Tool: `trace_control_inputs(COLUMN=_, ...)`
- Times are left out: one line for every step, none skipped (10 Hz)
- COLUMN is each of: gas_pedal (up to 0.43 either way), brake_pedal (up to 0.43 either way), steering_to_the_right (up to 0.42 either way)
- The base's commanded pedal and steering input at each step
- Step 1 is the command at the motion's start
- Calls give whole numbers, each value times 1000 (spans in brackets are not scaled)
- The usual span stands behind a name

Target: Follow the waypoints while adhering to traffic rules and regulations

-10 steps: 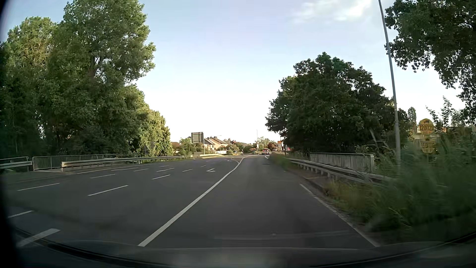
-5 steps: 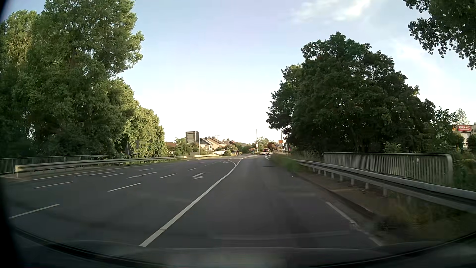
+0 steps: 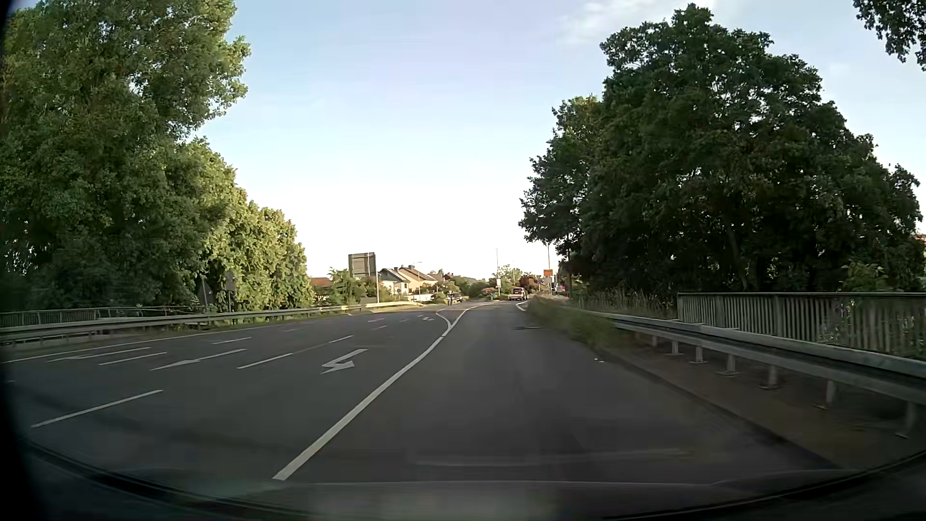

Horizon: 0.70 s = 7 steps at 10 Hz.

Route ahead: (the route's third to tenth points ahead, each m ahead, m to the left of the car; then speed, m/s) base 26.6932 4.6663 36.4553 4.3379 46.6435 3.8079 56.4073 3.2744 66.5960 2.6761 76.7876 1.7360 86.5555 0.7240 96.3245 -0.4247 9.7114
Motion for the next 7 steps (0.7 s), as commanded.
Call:
trace_control_inputs(gas_pedal=8, brake_pedal=30, steering_to_the_right=3)
trace_control_inputs(gas_pedal=8, brake_pedal=30, steering_to_the_right=3)
trace_control_inputs(gas_pedal=8, brake_pedal=30, steering_to_the_right=3)
trace_control_inputs(gas_pedal=8, brake_pedal=30, steering_to_the_right=3)
trace_control_inputs(gas_pedal=8, brake_pedal=30, steering_to_the_right=3)
trace_control_inputs(gas_pedal=8, brake_pedal=30, steering_to_the_right=0)
trace_control_inputs(gas_pedal=8, brake_pedal=30, steering_to_the_right=-6)
